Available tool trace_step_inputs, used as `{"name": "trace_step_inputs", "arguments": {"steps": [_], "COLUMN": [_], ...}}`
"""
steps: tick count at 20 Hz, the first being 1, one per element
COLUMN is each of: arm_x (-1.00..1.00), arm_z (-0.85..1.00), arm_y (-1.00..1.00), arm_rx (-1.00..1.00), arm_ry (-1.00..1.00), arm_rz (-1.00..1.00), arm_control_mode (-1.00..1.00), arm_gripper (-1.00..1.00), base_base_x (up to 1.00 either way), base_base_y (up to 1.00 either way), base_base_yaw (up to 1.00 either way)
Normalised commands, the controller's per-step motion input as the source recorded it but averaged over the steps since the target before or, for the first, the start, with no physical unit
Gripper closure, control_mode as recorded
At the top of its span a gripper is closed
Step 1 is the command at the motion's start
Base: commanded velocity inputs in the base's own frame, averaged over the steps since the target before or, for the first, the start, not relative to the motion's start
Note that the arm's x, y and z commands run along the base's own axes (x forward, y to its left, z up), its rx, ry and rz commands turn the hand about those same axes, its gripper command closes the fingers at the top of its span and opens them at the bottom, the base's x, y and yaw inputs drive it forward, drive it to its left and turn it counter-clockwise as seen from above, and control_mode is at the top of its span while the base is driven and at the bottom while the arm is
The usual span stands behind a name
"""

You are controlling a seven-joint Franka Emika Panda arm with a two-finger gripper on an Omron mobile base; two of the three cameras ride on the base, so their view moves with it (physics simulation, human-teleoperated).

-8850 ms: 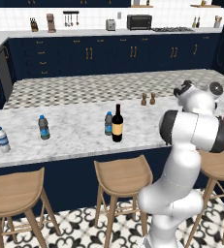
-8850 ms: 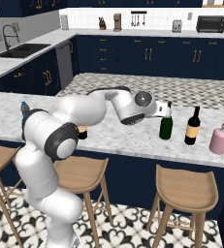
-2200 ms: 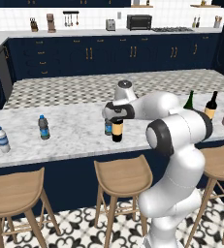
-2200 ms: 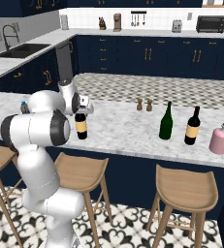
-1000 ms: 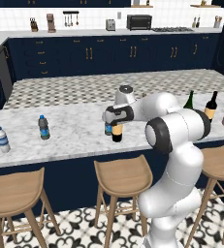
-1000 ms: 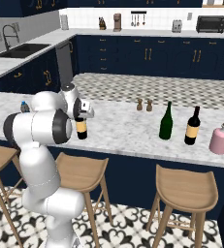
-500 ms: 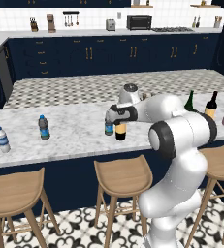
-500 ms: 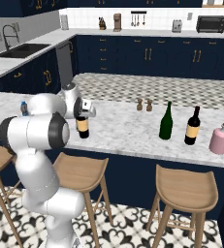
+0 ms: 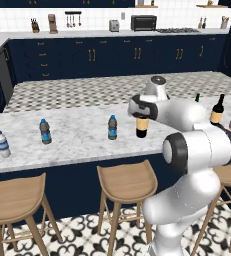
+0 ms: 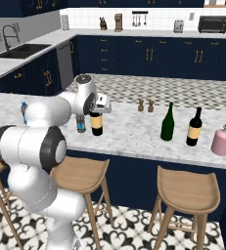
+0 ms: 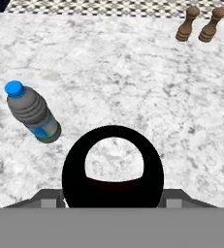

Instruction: Move the plastic bottles in the middle to the plastics group, and the glass bottles in the middle to the glass group.

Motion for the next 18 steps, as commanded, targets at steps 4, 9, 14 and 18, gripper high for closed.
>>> {"name": "trace_step_inputs", "arguments": {"steps": [4,9,14,18], "arm_x": [-0.22,-0.19,-0.11,-0.03], "arm_z": [0.05,0.0,0.0,0.0], "arm_y": [-1.0,-1.0,-1.0,-0.95], "arm_rx": [0.0,0.0,0.0,-0.01], "arm_ry": [0.0,0.0,0.0,0.0], "arm_rz": [0.0,0.0,0.0,0.0], "arm_control_mode": [-1.0,-1.0,-1.0,-1.0], "arm_gripper": [1.0,1.0,1.0,1.0], "base_base_x": [0.0,0.0,0.0,0.0], "base_base_y": [0.0,0.0,0.0,0.0], "base_base_yaw": [0.0,0.0,0.0,0.0]}}
